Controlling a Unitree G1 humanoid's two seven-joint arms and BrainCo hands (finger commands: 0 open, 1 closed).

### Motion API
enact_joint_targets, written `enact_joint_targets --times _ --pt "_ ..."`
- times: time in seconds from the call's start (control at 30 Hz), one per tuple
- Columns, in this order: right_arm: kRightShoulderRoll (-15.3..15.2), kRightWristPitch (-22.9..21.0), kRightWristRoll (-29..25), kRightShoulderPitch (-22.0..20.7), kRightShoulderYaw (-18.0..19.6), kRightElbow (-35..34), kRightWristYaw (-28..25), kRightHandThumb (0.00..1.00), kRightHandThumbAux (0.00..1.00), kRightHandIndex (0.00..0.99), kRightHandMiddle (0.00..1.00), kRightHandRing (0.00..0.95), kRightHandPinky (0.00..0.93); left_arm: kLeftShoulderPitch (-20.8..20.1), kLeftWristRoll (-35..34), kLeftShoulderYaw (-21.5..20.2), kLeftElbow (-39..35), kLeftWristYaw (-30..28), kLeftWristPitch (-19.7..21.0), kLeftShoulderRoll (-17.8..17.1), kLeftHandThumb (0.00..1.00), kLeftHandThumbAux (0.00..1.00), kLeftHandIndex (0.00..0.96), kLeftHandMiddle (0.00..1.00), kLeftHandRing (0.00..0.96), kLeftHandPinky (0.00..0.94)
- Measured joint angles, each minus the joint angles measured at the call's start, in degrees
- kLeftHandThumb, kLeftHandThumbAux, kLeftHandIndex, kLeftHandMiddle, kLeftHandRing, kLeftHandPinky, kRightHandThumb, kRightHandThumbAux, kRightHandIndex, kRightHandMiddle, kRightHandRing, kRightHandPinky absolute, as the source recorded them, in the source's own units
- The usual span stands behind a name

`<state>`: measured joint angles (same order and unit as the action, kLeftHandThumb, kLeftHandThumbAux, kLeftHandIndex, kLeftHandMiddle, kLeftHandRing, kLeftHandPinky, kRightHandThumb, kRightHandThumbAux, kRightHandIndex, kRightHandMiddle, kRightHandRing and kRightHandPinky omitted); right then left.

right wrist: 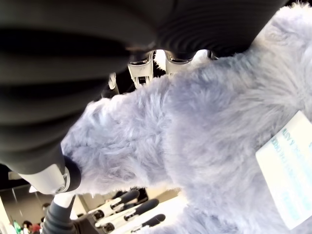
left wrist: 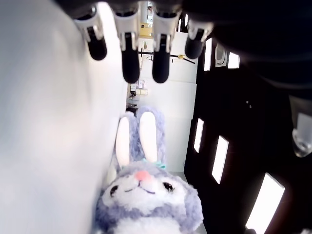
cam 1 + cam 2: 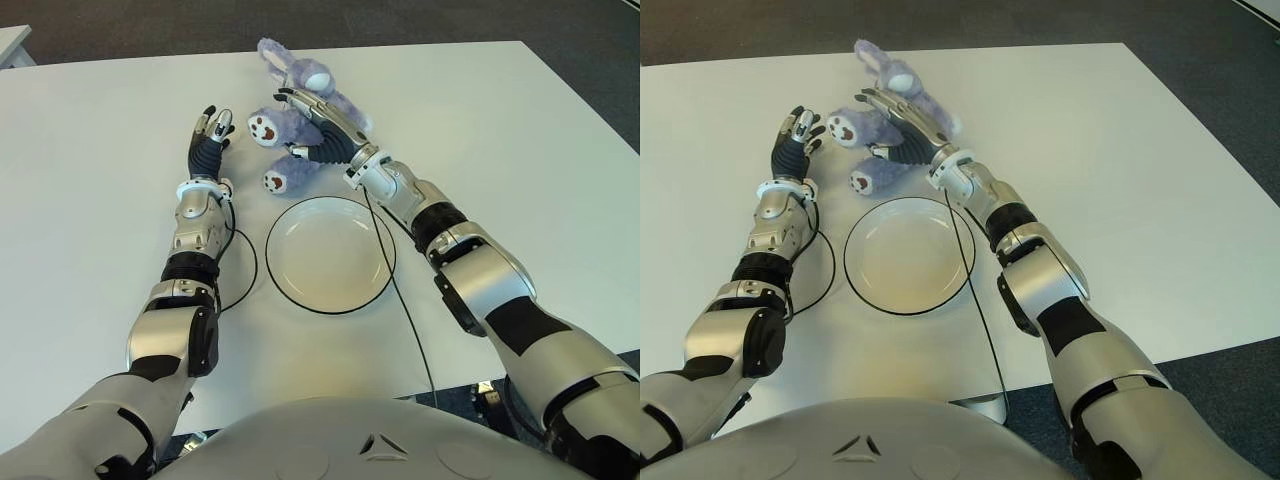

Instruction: Put the doll into the plate.

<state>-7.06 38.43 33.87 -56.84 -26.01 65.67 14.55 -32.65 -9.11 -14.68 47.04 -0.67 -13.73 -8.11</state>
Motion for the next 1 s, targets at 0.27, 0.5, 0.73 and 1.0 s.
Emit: enact_joint_targets --times 0.27,0.5,0.73,1.0 --pt "1.0 -0.7 -1.4 -0.5 1.5 1.7 -0.3 0.556 0.561 0.172 0.217 0.234 0.319 0.0 0.0 0.0 0.0 0.0 0.0 0.0 0.000 0.402 0.000 0.161 0.139 0.021" --pt "1.2 -1.8 -2.8 -1.0 2.8 1.7 -1.8 0.683 0.675 0.376 0.351 0.362 0.399 0.0 0.0 0.0 0.0 0.0 0.0 0.0 0.000 0.405 0.000 0.162 0.139 0.018" --pt "1.5 -3.0 -4.4 -1.5 4.1 1.8 -4.1 0.711 0.706 0.419 0.462 0.469 0.498 0.0 0.0 0.0 0.0 0.0 0.0 0.0 0.000 0.410 0.000 0.176 0.155 0.030" --pt "1.5 -4.1 -4.9 -1.9 4.9 2.1 -5.1 0.714 0.701 0.428 0.647 0.678 0.693 -0.1 0.0 0.0 0.0 0.0 0.0 0.0 0.000 0.411 0.000 0.174 0.152 0.050"
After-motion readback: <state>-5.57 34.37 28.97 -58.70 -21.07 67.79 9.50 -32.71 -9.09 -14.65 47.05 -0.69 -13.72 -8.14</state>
